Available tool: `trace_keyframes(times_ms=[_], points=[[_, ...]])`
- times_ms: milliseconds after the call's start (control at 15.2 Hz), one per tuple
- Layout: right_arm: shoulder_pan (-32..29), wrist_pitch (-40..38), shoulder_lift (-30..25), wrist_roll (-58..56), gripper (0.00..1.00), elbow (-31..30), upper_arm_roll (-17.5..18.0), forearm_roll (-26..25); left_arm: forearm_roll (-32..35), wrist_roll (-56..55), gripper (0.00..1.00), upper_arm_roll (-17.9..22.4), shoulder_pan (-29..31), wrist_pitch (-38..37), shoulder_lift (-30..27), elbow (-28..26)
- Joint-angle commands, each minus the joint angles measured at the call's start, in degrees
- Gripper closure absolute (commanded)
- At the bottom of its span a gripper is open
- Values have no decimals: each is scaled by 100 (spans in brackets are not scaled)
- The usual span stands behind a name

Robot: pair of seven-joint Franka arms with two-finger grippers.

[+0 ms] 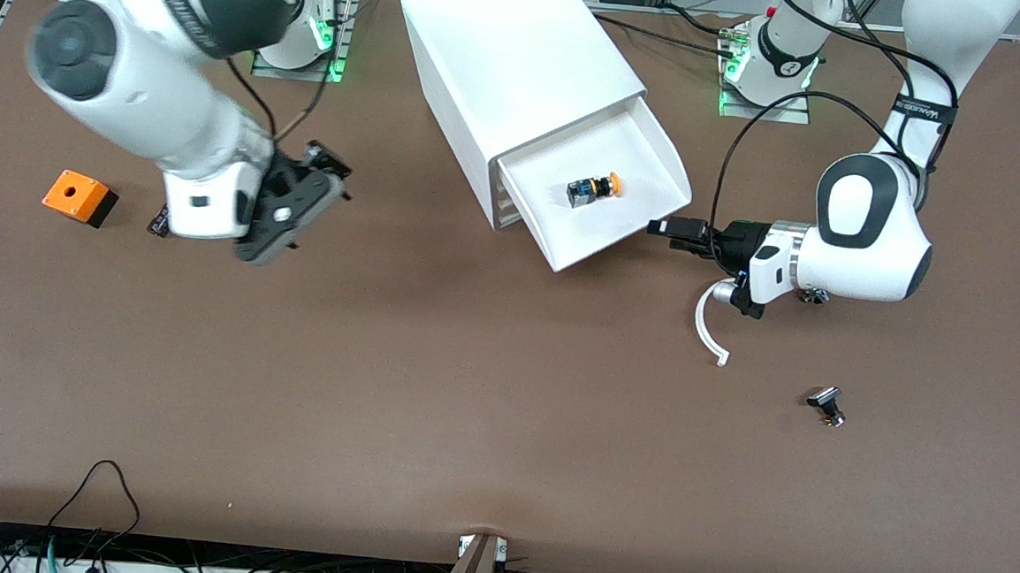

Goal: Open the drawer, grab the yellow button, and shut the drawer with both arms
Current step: 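Lower the right gripper into the drawer while the left gripper withdraws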

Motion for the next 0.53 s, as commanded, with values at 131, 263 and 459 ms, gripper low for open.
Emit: trace_keyframes(times_ms=[131,263,459], points=[[778,626,316,-378,0,299,122,33,1721,-119,0,69,149,246,-331,916],[1200,785,430,-545,0,325,122,-46,1776,-102,0,367,272,273,-412,1145],[1536,1024,781,-940,0,771,122,-55,1829,-111,0,789,308,229,-657,1181]])
